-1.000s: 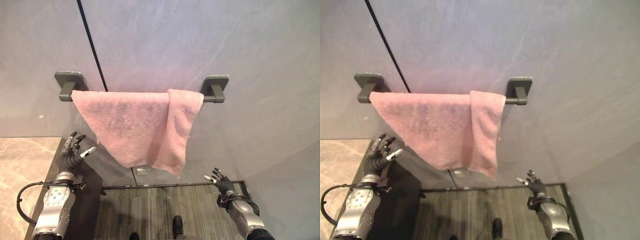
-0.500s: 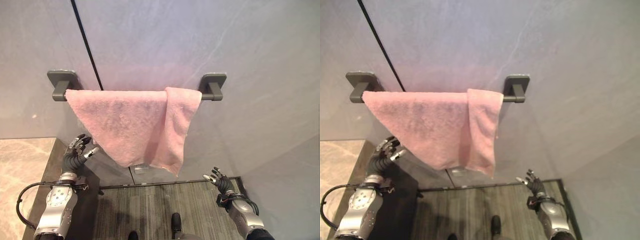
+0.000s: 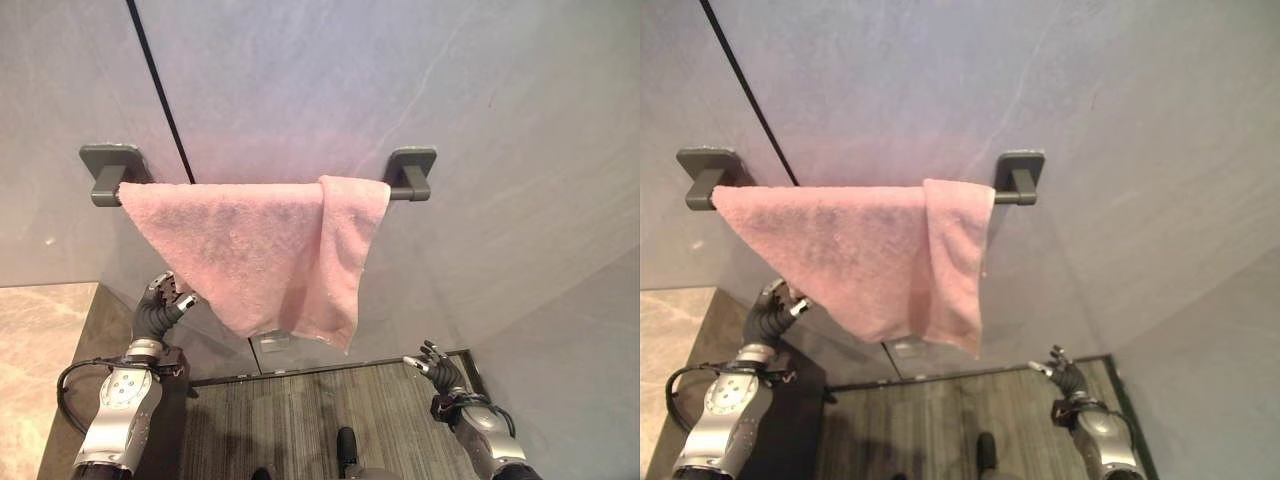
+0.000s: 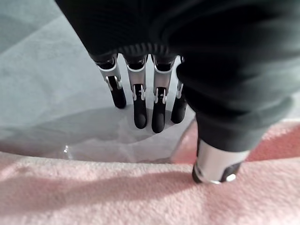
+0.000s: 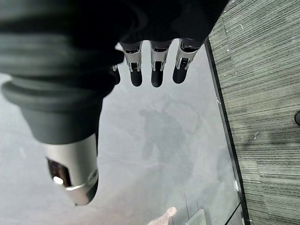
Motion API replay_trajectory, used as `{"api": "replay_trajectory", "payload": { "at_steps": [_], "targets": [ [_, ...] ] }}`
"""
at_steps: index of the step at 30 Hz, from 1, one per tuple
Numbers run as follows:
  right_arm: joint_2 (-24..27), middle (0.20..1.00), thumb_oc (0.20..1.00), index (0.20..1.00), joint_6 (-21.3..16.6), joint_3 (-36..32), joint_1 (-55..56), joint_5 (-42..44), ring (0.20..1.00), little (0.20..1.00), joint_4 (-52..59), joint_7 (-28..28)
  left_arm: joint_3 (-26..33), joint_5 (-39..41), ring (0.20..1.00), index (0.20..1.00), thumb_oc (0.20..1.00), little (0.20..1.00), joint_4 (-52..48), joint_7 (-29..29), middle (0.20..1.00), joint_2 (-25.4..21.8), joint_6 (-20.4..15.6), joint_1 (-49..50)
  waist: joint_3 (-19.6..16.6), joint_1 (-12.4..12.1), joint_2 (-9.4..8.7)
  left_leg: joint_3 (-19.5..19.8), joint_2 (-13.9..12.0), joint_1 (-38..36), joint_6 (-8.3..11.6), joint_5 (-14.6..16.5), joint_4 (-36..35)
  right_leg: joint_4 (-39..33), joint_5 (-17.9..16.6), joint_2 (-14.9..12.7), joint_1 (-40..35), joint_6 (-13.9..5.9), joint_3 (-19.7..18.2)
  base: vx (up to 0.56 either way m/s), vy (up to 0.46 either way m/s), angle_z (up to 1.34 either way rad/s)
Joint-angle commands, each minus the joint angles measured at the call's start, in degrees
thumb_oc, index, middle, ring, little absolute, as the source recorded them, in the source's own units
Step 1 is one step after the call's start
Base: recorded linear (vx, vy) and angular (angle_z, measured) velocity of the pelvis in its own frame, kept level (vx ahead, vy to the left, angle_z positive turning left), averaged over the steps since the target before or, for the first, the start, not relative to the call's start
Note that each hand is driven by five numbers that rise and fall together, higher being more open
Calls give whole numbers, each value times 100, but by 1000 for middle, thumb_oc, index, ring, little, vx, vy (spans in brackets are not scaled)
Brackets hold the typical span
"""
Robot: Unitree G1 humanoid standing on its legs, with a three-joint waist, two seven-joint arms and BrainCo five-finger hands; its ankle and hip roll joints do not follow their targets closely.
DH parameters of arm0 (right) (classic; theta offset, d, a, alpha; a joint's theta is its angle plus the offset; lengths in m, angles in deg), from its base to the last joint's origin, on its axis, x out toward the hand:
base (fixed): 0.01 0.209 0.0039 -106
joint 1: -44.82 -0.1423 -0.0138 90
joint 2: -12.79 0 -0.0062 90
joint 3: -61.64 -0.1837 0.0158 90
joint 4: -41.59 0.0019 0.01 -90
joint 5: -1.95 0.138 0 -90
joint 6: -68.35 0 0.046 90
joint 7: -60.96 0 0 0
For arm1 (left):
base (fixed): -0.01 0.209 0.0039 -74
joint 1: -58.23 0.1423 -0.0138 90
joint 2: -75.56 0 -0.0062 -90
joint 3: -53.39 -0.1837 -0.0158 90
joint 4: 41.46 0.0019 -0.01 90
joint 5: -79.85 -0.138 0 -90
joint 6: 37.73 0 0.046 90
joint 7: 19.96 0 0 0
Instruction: Put brush and paste in cup on sink, flatten towel.
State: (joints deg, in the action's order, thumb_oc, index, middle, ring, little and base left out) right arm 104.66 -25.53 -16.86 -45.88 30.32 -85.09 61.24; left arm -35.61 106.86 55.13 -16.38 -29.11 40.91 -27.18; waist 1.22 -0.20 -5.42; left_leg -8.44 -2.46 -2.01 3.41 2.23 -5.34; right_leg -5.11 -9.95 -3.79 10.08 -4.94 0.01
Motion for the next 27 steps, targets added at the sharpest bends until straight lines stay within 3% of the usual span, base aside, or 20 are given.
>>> {"api": "replay_trajectory", "payload": {
  "at_steps": [1, 3, 16, 21, 27],
  "targets": [
    [47, 1000, 1000, 1000, -347, -1, -316, -85, 1000, 1000, 64, 6, 8, -56, 649, 649, 649, 649, -279, 5, 649, 18, -486, -644, -27, 60, 91, 58, 129, -56, -57, 136, 165, 11, 119, -362, -351, -641, -10, 0, 0, 0],
    [30, 1000, 1000, 1000, -353, 10, -314, -76, 1000, 1000, 55, 0, 58, -54, 598, 598, 598, 598, -277, 71, 598, 39, -522, -667, -23, 61, 79, 59, 126, -55, -60, 140, 170, 11, 118, -354, -348, -642, -16, 0, 0, 0],
    [2, 1000, 1000, 1000, -361, 29, -319, -95, 1000, 1000, -45, -33, 176, -16, 470, 470, 470, 470, -218, 232, 470, 79, -609, -780, 1, 84, 12, 26, 125, 4, -67, 160, 214, 11, 68, -336, -292, -656, -35, 0, 0, 0],
    [0, 1000, 1000, 1000, -353, -9, -307, -124, 1000, 1000, -97, -62, 261, 59, 476, 476, 476, 476, -263, 238, 476, 132, -634, -678, 4, 63, -21, 17, 121, 29, -67, 170, 231, 11, 55, -330, -266, -658, -58, 7, -4, -5],
    [8, 1000, 1000, 1000, -346, -39, -295, -117, 1000, 1000, -119, -55, 346, 125, 420, 420, 420, 420, -207, 201, 420, 188, -611, -540, -11, 42, -26, 16, 108, 3, -60, 182, 237, 11, 80, -330, -300, -647, -46, 7, 1, -2]
  ]
}}
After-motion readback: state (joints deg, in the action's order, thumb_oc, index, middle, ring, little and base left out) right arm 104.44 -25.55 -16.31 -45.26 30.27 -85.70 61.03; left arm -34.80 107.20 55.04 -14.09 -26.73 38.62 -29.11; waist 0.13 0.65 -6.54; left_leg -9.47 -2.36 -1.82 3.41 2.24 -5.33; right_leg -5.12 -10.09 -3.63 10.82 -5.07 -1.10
